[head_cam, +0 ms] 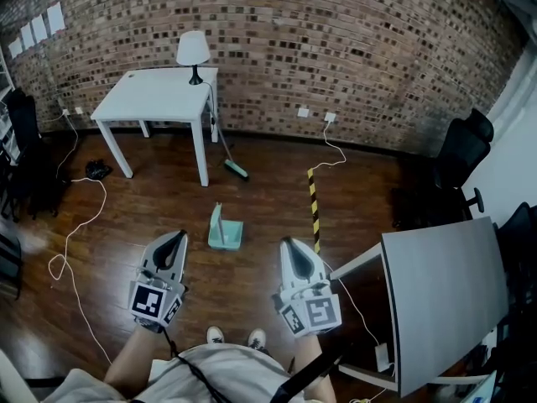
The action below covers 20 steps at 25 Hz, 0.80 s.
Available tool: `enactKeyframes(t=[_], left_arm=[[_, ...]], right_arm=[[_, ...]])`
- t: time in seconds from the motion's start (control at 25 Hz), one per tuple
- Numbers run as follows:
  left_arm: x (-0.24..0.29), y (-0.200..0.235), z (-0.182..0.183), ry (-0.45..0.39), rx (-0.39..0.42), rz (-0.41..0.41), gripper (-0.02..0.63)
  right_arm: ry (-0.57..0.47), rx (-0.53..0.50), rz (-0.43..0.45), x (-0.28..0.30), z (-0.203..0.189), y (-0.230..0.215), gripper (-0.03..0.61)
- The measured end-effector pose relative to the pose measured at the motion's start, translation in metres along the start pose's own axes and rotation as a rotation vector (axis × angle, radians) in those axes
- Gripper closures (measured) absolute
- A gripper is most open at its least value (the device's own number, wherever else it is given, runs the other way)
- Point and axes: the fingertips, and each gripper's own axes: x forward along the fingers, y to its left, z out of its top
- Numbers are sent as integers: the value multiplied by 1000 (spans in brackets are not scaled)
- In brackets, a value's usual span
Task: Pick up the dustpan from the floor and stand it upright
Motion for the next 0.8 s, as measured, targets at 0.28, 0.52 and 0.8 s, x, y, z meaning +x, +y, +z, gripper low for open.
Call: enactKeyframes(t=[0.28,0.52,0.8], left_arm=[[1,6,-5,14,2,-14,620],[-11,19,-6,18,9,-13,620],[-41,6,-10,33,-25,-63,620]], right_arm=[[2,-6,-15,10,-7,7,595],[9,-13,-11,6,-6,30,597],[35,-19,-19,-28,-7,57,597]])
